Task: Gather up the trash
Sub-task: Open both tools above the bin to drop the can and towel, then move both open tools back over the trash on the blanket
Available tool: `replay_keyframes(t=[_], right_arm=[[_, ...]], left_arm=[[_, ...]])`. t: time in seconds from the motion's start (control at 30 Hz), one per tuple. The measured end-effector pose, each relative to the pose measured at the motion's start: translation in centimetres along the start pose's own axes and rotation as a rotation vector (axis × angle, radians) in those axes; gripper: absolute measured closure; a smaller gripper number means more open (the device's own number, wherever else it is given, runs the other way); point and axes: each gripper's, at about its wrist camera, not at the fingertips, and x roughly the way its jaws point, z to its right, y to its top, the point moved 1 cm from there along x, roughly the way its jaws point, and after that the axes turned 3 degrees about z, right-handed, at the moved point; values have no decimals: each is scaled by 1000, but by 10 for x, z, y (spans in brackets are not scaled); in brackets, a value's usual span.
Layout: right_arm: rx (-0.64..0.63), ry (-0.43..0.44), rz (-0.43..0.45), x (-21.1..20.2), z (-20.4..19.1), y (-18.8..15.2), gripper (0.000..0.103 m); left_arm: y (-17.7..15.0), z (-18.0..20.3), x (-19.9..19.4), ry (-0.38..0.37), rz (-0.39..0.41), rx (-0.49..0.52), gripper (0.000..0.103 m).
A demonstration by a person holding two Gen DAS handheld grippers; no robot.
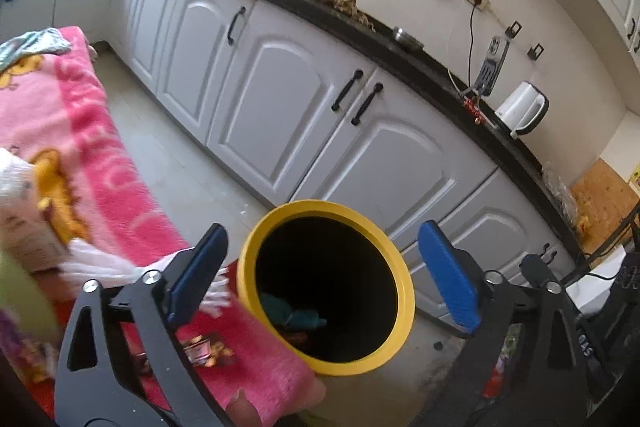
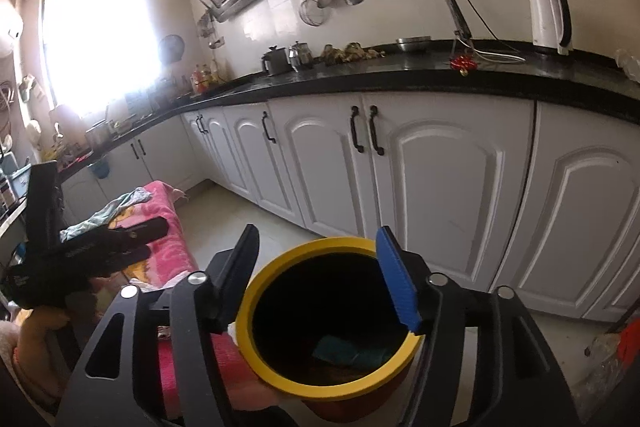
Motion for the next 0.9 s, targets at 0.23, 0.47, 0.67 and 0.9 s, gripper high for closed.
replay_keyframes(t=[0.23,0.47,0.67,0.9], right_arm=[[-44,65,6,-9,-32,2,35],[-109,157,0,-17,-74,0,31],[-154,221,-8,-23,-108,-2,29],[-213,290,-33,-27,-146,-12,27]], left_arm=[[5,-17,-48,18,54,-10,11],[10,-42,-91,52,115,-39,11],[15,-69,-128,92,182,-73,11],[14,-99,-166,149,235,-110,11]])
